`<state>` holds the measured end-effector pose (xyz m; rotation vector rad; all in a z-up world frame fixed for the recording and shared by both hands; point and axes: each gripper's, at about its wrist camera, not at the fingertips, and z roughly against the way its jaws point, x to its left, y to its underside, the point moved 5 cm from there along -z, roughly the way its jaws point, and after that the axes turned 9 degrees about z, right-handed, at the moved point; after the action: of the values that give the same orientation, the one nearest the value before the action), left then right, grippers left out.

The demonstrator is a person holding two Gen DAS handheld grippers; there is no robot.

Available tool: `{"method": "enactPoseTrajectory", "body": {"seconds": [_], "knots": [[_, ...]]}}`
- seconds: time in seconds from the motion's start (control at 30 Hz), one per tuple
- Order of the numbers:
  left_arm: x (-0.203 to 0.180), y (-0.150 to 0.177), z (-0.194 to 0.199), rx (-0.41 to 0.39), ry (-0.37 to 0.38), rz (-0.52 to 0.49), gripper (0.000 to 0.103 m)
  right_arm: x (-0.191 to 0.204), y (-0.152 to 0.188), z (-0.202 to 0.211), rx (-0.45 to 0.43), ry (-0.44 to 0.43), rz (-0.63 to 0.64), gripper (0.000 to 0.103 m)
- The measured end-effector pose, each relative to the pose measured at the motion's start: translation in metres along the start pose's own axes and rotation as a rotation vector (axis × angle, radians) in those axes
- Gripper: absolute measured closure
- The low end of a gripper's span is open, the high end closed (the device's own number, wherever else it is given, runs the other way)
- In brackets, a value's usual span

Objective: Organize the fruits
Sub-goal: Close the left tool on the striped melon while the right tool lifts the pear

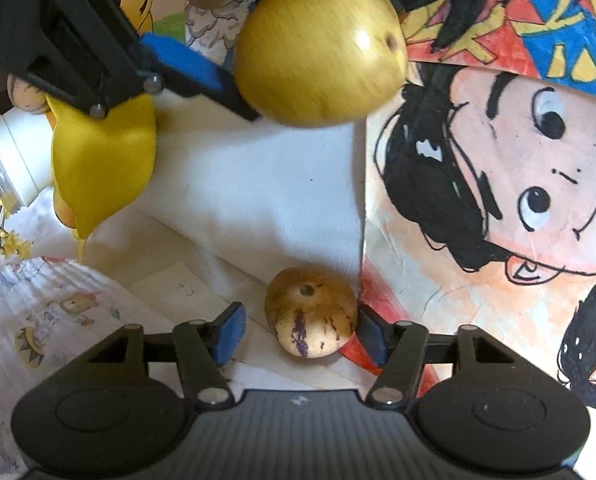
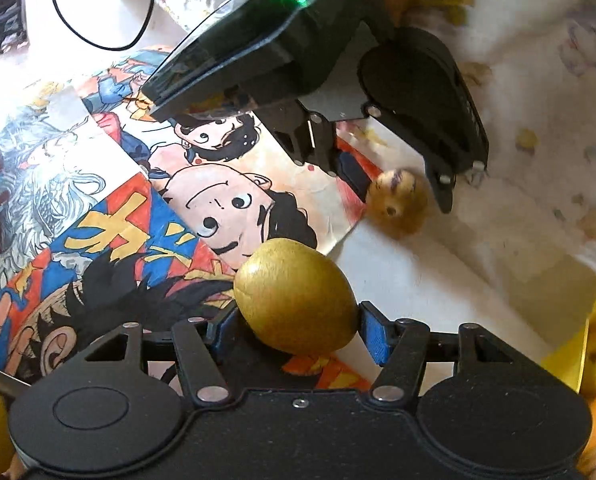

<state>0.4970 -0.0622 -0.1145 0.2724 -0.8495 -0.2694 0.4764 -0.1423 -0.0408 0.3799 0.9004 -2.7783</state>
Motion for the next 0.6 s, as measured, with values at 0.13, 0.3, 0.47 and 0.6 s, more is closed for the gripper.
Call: {"method": "enactPoseTrajectory", "body": {"seconds": [0.13, 0.3, 0.47, 0.6], "knots": [[0.008, -0.003, -0.004, 0.013, 0.0, -0.005, 0.022, 0.0, 0.005, 0.001, -0.001, 0.005, -0.021, 0.039], [0.011, -0.006, -0.008, 0.032, 0.047, -0.043, 0.022, -0.001, 0.006, 0.0, -0.008, 0.012, -0.033, 0.039], [0.012, -0.006, -0.01, 0.052, 0.129, -0.066, 0.034, 0.0, 0.005, -0.001, -0.019, 0.02, -0.046, 0.039], [0.013, -0.004, -0.011, 0.062, 0.184, -0.047, 0.05, 0.0, 0.006, -0.002, -0.026, 0.025, -0.065, 0.039]]}}
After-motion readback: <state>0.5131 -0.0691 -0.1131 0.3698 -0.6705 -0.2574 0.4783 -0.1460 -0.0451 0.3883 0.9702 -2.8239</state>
